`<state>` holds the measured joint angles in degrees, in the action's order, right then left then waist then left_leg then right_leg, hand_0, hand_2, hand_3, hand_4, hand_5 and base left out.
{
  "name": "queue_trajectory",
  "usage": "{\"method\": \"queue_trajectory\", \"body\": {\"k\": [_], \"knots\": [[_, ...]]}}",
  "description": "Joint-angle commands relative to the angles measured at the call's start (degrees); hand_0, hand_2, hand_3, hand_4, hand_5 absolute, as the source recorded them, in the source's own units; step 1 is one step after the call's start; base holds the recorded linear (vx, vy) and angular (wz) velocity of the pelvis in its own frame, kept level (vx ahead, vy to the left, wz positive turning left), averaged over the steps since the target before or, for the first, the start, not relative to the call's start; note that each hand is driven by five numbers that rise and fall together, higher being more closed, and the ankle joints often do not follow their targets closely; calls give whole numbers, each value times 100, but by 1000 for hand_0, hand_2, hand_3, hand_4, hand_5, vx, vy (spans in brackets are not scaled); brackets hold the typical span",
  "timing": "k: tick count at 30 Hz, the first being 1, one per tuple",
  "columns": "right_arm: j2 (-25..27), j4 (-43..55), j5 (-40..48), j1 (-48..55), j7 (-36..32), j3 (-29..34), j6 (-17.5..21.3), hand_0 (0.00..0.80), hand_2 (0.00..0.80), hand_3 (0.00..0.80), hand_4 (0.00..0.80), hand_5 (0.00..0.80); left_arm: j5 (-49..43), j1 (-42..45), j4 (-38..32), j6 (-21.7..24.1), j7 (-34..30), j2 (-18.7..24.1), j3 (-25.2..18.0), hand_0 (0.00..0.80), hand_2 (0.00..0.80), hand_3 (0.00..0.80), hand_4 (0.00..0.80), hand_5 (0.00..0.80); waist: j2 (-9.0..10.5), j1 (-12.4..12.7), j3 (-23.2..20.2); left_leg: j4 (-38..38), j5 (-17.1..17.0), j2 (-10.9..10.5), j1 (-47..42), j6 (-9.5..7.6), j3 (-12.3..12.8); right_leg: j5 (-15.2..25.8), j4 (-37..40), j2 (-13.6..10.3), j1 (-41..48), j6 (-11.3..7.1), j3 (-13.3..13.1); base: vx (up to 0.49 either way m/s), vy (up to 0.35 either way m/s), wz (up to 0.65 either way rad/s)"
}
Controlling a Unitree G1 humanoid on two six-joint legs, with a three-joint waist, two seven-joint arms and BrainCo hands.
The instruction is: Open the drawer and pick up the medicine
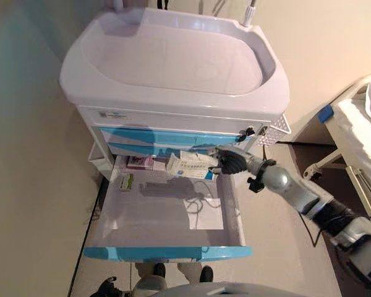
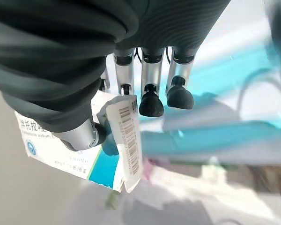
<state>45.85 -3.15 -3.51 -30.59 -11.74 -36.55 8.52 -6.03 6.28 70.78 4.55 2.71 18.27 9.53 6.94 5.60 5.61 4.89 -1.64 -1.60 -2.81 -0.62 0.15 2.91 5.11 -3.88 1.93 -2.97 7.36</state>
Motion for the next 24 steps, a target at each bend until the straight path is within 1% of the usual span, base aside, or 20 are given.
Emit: {"method": "queue_trajectory", "body": {"k": [1, 2, 3, 6, 7, 9, 10, 13, 15, 16, 17, 18, 19, 21, 23, 24], "knots": [[153, 252, 985, -510, -183, 28, 192, 800, 800, 800, 800, 800, -169, 9, 285, 52, -195, -71, 58, 0, 0, 0, 0, 0, 27, 27, -235, 11, 3, -117, 332, -7, 25, 71, -326, 22, -307, -256, -86, 35, -39, -2], [453, 373, 1461, -637, -245, 128, 195, 800, 800, 800, 800, 800, -144, 43, 297, 64, -247, -93, 78, 0, 0, 0, 0, 0, 47, 10, -285, 11, -7, -109, 317, 10, 22, 71, -308, 31, -268, -250, -74, 23, -30, -1], [459, 379, 1465, -633, -247, 133, 191, 800, 800, 800, 800, 800, -144, 41, 297, 64, -247, -94, 80, 0, 0, 0, 0, 0, 45, 11, -284, 11, -7, -109, 315, 10, 21, 72, -307, 31, -266, -250, -73, 0, 0, 0], [851, 456, 1924, -774, -242, 316, 212, 800, 800, 800, 800, 800, -131, 122, 324, 92, -311, -128, 87, 0, 0, 0, 0, 0, 69, -9, -357, 11, -9, -95, 288, 29, 20, 62, -299, 48, -226, -247, -54, 0, 0, 0], [1034, 421, 2037, -899, -145, 425, 242, 800, 800, 800, 800, 800, -109, 162, 327, 103, -331, -145, 99, 0, 0, 0, 0, 0, 74, -13, -394, 11, -12, -91, 281, 38, 20, 61, -300, 49, -216, -246, -41, 0, 0, 0], [1093, 381, 2054, -971, -95, 460, 247, 800, 800, 800, 800, 800, -100, 162, 343, 97, -336, -155, 111, 0, 0, 0, 0, 0, 78, -20, -407, 11, -12, -88, 274, 42, 17, 57, -299, 52, -208, -244, -39, 0, 0, 0], [1195, 200, 2025, -1218, 61, 477, 266, 800, 800, 800, 800, 800, -78, 175, 366, 87, -333, -164, 141, 0, 0, 0, 0, 0, 86, -14, -429, 11, -15, -77, 266, 47, 14, 57, -300, 53, -204, -242, -32, 0, 0, 0], [1214, 34, 2004, -1423, 169, 472, 280, 800, 800, 800, 800, 800, -43, 177, 376, 78, -316, -184, 153, 0, 0, 0, 0, 0, 95, -19, -442, 11, -18, -71, 263, 52, 3, 54, -312, 61, -205, -239, -14, 0, 0, 0], [1298, -405, 1919, -1868, 372, 388, 281, 800, 800, 800, 800, 800, 62, 215, 379, 63, -290, -172, 178, 0, 0, 0, 0, 0, 132, 7, -453, 11, -23, -69, 277, 54, -10, 61, -302, 68, -211, -232, 21, 0, 0, 0], [1296, -415, 1921, -1886, 374, 372, 285, 800, 800, 800, 800, 800, 62, 214, 379, 63, -290, -177, 173, 0, 0, 0, 0, 0, 127, 1, -452, 11, -23, -69, 277, 54, -11, 61, -302, 68, -210, -232, 22, 0, 0, 0], [1292, -845, 1838, -2232, 531, 242, 277, 800, 800, 800, 800, 800, 131, 228, 405, 52, -282, -162, 211, 0, 0, 0, 0, 0, 151, 21, -446, 11, -32, -68, 287, 56, -16, 66, -302, 67, -214, -231, 44, 0, 0, 0], [1286, -859, 1840, -2258, 533, 218, 282, 800, 800, 800, 800, 800, 131, 227, 406, 52, -282, -170, 205, 0, 0, 0, 0, 0, 144, 12, -443, 11, -32, -68, 286, 56, -17, 66, -302, 67, -213, -231, 45, 3, -9, 5], [1311, -1236, 1695, -2674, 673, 35, 251, 800, 800, 800, 800, 800, 199, 235, 453, 32, -274, -137, 220, 0, 0, 0, 0, 0, 178, 37, -417, 11, -40, -63, 295, 59, -38, 65, -305, 71, -217, -230, 57, -3, -5, 6], [1273, -1390, 1658, -2797, 727, -18, 235, 800, 800, 800, 800, 800, 227, 243, 461, 18, -270, -136, 207, 0, 0, 0, 0, 0, 183, 39, -398, 11, -44, -63, 300, 59, -49, 67, -310, 70, -221, -230, 67, -4, -6, 5], [1231, -1974, 1514, -3310, 887, -244, 144, 800, 800, 800, 800, 800, 358, 268, 521, -8, -231, -92, 166, 0, 0, 0, 0, 0, 228, 95, -359, 11, -57, -65, 322, 54, -91, 62, -326, 70, -241, -226, 86, 4, -6, 7], [1227, -1984, 1516, -3329, 888, -262, 148, 800, 800, 800, 800, 800, 358, 267, 521, -8, -231, -98, 162, 0, 0, 0, 0, 0, 222, 89, -357, 11, -58, -65, 322, 54, -92, 61, -327, 70, -240, -226, 88, 14, -7, 8]]}}
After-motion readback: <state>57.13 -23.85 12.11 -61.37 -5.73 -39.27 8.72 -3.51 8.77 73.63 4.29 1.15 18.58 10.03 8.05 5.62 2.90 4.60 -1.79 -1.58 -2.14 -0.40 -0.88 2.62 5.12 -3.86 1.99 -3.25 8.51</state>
